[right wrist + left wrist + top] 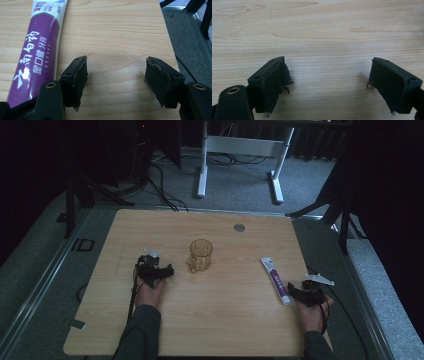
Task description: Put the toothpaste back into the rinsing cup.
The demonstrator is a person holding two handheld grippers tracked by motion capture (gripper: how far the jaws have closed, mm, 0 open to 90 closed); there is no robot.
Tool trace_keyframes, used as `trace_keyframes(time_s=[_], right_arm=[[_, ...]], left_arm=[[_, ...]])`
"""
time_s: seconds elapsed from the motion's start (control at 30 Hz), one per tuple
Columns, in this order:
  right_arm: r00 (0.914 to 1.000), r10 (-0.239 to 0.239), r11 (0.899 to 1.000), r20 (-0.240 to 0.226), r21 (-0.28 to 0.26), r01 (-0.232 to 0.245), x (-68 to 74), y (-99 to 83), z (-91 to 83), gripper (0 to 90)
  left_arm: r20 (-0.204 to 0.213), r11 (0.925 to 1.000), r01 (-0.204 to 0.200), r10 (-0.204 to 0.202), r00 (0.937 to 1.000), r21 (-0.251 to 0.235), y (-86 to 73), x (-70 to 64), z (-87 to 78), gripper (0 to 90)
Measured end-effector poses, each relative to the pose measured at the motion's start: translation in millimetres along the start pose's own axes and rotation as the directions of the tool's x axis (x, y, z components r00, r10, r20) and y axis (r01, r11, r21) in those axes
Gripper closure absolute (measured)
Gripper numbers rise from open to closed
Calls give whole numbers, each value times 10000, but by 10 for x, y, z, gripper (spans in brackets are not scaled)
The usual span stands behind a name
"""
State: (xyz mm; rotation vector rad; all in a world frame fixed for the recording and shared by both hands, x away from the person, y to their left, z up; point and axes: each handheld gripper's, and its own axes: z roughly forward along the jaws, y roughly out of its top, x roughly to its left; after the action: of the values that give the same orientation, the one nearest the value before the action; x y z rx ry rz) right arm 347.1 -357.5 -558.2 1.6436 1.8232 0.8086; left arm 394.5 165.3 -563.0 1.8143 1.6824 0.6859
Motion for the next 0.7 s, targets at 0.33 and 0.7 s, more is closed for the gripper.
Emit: trace_keyframes(time_s=[0.33,0.7], right_arm=[[10000,41,9999,24,166,-42,-1,26,-8,412],[9999,12,10000,-116,40,-11,14,215,-149,437]], left_arm=[[-48,10000,66,-66,10000,-6,-5,-1,-5,142],[-43,10000,68,-68,10000,-16,-3,0,-2,142]])
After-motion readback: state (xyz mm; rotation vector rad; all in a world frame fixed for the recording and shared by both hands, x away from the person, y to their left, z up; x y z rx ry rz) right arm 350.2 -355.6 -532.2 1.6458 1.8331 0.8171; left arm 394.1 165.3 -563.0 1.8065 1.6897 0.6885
